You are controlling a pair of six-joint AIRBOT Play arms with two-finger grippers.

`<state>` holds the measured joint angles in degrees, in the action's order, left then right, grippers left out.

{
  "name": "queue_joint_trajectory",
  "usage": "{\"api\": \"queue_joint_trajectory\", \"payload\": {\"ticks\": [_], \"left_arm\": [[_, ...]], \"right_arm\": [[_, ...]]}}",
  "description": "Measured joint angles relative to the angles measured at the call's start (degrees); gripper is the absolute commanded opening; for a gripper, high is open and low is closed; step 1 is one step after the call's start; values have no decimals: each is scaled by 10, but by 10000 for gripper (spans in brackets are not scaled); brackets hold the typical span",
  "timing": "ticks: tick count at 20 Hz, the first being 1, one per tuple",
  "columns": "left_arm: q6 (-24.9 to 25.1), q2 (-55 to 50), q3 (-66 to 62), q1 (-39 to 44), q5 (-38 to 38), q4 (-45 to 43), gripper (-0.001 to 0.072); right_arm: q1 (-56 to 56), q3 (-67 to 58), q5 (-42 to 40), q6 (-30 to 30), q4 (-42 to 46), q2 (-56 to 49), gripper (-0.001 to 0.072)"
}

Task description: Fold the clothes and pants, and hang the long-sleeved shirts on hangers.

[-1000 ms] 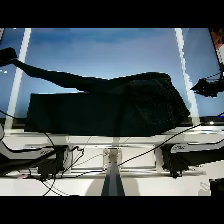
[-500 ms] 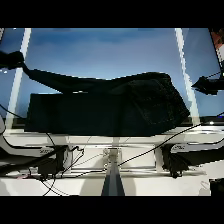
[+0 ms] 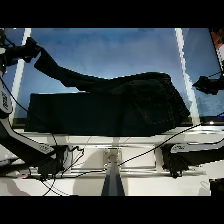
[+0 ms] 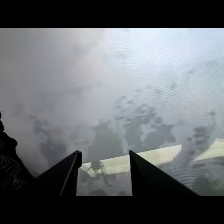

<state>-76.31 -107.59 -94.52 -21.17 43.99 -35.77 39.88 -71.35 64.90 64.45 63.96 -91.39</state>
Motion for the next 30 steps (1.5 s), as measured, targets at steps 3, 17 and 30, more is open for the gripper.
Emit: {"api": "queue_joint_trajectory", "payload": {"ticks": [3, 17, 30], "left_arm": [[84, -8, 0, -4, 3, 33, 436], [117, -10, 0, -98, 193, -146, 705], [97, -38, -2, -18, 20, -186, 23]], "right_arm": [[0, 0, 0, 3, -6, 0, 358], [-12, 0, -18, 12, -13, 0, 357], [-40, 0, -29, 21, -11, 0, 357]]}}
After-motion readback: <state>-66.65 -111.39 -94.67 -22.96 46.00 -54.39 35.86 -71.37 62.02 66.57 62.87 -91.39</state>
